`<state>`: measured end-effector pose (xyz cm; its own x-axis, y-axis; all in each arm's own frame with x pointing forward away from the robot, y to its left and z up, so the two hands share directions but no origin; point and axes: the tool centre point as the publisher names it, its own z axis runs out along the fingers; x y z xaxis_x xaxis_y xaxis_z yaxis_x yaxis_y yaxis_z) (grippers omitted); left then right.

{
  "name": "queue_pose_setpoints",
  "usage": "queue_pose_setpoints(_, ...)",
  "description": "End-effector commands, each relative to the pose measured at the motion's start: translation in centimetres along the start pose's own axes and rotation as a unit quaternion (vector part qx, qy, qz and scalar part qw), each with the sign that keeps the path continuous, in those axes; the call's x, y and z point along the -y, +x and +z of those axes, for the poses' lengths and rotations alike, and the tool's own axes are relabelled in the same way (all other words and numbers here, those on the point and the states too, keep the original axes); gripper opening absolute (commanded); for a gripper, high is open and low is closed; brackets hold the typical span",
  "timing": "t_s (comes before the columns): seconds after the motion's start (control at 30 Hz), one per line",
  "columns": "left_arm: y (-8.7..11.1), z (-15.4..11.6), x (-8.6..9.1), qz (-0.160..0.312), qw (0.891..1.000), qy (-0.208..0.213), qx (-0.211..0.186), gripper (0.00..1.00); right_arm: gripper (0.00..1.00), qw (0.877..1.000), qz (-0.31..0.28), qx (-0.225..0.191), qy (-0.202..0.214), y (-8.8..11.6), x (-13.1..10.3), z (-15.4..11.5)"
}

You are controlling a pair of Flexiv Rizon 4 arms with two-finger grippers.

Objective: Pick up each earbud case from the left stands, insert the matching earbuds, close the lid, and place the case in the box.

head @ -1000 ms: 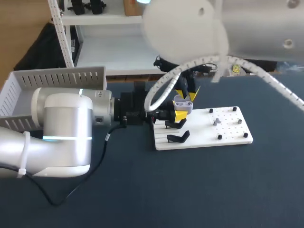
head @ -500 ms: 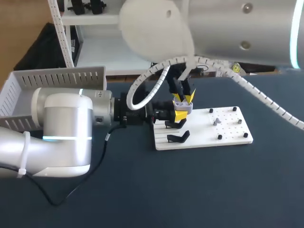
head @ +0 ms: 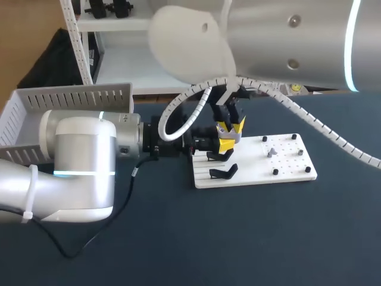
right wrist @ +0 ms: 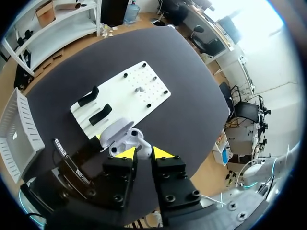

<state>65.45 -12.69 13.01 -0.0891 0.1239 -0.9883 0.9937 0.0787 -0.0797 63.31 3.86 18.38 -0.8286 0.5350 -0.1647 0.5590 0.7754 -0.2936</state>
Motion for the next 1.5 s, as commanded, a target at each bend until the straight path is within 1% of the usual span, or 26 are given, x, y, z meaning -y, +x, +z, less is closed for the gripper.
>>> queue_pose_setpoints(0.03, 0.1, 0.0, 0.0, 0.0, 1.0, -0.001, 0.002, 0.0, 0.0, 1.0, 0.0, -0.001, 0.001, -0.1, -0.2, 0.0)
queue_pose_setpoints(0.57, 0.1, 0.0, 0.0, 0.0, 1.0, -0.001, 0.002, 0.0, 0.0, 1.0, 0.0, -0.003, 0.001, -0.6, -1.0, 0.2)
queue_pose_setpoints(1.0, 0.1, 0.0, 0.0, 0.0, 1.0, -0.001, 0.002, 0.0, 0.0, 1.0, 0.01, -0.01, 0.004, -1.0, -0.8, 0.6)
queue_pose_setpoints(1.5, 0.1, 0.0, 0.0, 0.0, 1.0, -0.001, 0.002, 0.0, 0.0, 1.0, 0.008, -0.022, 0.011, -0.6, -1.3, 1.4)
